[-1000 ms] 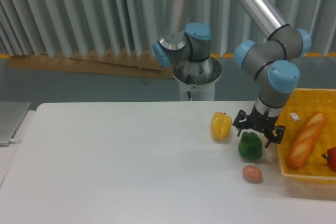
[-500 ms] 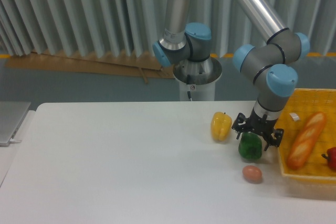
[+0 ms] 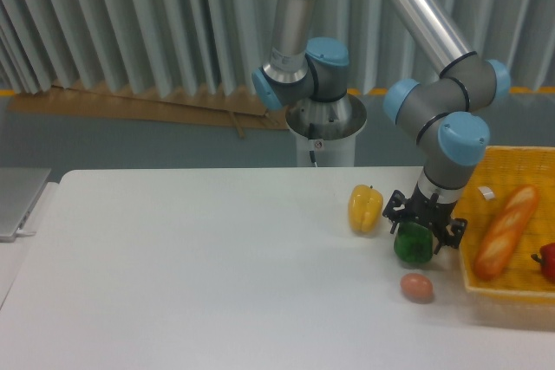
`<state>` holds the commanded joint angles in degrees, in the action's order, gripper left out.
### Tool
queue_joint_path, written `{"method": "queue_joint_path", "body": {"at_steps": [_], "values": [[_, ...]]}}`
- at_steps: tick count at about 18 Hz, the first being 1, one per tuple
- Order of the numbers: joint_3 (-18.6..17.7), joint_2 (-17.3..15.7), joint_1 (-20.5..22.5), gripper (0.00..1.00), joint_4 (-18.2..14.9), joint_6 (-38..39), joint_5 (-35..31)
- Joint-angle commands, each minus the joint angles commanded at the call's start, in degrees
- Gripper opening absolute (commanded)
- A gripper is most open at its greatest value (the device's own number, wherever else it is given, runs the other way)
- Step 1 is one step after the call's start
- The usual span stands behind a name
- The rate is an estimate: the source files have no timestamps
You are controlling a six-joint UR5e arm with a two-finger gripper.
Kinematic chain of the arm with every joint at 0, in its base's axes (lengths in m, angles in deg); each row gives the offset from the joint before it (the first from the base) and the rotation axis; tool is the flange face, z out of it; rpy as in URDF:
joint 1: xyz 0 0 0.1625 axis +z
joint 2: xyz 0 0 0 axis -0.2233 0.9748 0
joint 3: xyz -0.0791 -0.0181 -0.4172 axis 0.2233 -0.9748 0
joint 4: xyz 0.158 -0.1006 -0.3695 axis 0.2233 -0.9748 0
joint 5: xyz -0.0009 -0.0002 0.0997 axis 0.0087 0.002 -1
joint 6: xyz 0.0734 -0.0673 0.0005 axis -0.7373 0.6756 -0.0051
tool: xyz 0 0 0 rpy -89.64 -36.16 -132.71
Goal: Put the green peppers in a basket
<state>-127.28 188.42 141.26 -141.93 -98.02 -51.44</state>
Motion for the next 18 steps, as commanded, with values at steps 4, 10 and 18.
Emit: {"method": "queue_joint_path", "body": {"at_steps": [4,10,18], "values": [[-0.09,0.00,0.00,0.67,-0.09,-0.70,0.00],[0.00,-0.09,-0.09,0.48,-0.09,-0.88,-0.18],[0.53,-0.88,-0.26,0.48,-0.53,-0.88,-0.18]]}}
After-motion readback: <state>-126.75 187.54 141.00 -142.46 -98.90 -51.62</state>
